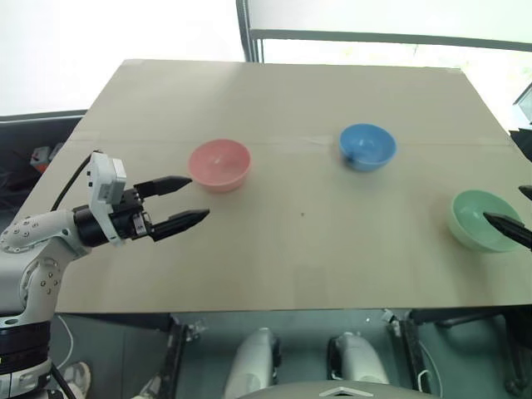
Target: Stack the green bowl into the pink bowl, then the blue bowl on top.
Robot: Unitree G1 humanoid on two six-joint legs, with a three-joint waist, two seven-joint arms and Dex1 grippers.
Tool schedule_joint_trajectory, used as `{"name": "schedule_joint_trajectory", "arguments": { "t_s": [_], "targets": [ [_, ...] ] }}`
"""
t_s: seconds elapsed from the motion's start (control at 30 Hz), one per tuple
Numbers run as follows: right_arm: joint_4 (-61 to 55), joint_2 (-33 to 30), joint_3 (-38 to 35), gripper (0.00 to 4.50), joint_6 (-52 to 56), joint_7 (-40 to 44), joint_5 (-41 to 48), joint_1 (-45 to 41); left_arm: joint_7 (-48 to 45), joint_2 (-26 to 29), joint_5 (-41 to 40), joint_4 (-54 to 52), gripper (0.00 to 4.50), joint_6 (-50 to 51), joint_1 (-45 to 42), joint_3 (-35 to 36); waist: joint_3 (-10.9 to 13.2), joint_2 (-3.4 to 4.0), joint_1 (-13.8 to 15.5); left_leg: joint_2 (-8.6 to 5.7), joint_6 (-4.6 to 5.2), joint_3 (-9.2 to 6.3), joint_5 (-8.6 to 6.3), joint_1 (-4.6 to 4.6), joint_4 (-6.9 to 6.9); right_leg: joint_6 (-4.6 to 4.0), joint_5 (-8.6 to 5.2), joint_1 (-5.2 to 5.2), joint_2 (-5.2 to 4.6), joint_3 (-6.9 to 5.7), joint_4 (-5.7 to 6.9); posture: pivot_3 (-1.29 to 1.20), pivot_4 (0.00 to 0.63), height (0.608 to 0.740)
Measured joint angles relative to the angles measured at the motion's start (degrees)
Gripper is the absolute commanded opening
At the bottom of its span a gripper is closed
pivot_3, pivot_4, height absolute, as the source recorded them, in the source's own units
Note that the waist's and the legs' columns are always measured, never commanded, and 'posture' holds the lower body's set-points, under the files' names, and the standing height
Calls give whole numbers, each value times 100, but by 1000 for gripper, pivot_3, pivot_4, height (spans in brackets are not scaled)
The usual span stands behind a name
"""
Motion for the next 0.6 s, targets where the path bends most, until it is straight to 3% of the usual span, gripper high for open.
{"name": "schedule_joint_trajectory", "arguments": {
  "t_s": [0.37, 0.5, 0.6],
  "targets": [
    [-24, 14, 616, 4500, -130, -129, -29, -366, 801, -452, 222, -182, 4449, 6, -323, -265, 5, -10, 6, -3, 0, 2, 0, -1, 3, 0, 1, 1, -1, 3, 1, 0, 150, 740],
    [-150, 325, 1218, 4500, -340, -169, 15, -785, 1980, -890, 931, -515, 4449, 21, -727, -749, 8, -20, 4, -3, -1, -2, 1, 1, 8, 1, 1, 4, 0, 2, 9, 0, 150, 740],
    [-536, 776, 2062, 4500, -357, -233, 175, -1289, 2838, -765, 1636, -702, 4449, 793, -1390, -1434, 12, -22, -1, -4, -6, -6, 4, 2, 12, 1, 1, 3, 4, 1, 17, 0, 150, 740]
  ]
}}
